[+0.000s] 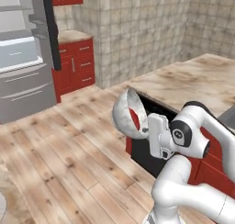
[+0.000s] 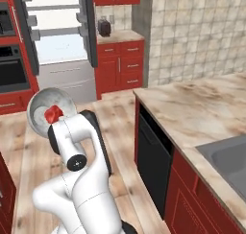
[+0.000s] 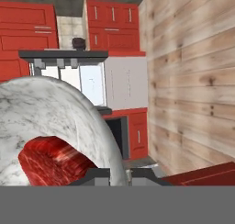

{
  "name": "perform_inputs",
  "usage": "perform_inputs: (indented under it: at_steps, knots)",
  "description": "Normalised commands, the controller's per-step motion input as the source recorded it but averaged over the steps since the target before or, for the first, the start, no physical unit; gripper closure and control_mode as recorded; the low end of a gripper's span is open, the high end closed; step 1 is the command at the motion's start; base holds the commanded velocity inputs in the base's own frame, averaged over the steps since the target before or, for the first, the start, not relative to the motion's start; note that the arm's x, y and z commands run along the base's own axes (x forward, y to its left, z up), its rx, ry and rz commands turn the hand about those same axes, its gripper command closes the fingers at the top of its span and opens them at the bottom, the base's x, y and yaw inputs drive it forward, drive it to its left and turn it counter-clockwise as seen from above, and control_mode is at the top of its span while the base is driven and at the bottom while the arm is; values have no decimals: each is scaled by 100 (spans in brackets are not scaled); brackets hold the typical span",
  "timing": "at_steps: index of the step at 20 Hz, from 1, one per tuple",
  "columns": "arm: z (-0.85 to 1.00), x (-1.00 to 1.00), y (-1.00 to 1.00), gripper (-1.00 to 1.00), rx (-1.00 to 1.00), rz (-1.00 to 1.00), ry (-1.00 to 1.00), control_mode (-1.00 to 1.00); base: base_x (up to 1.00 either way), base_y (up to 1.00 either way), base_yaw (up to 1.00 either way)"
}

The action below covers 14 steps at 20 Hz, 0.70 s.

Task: Place one of the steaks on the plate and the other in the bowl. Then place the bowl in the fridge.

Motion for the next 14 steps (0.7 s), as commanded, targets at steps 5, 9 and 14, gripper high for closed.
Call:
perform_inputs:
  at_steps: [5, 9, 14]
  knots:
    - [0, 0, 0, 100, 0, 0, 0, 100, 85, 46, -5]
    - [0, 0, 0, 100, 0, 0, 0, 100, 82, 54, -6]
    - [0, 0, 0, 100, 0, 0, 0, 100, 80, 61, -10]
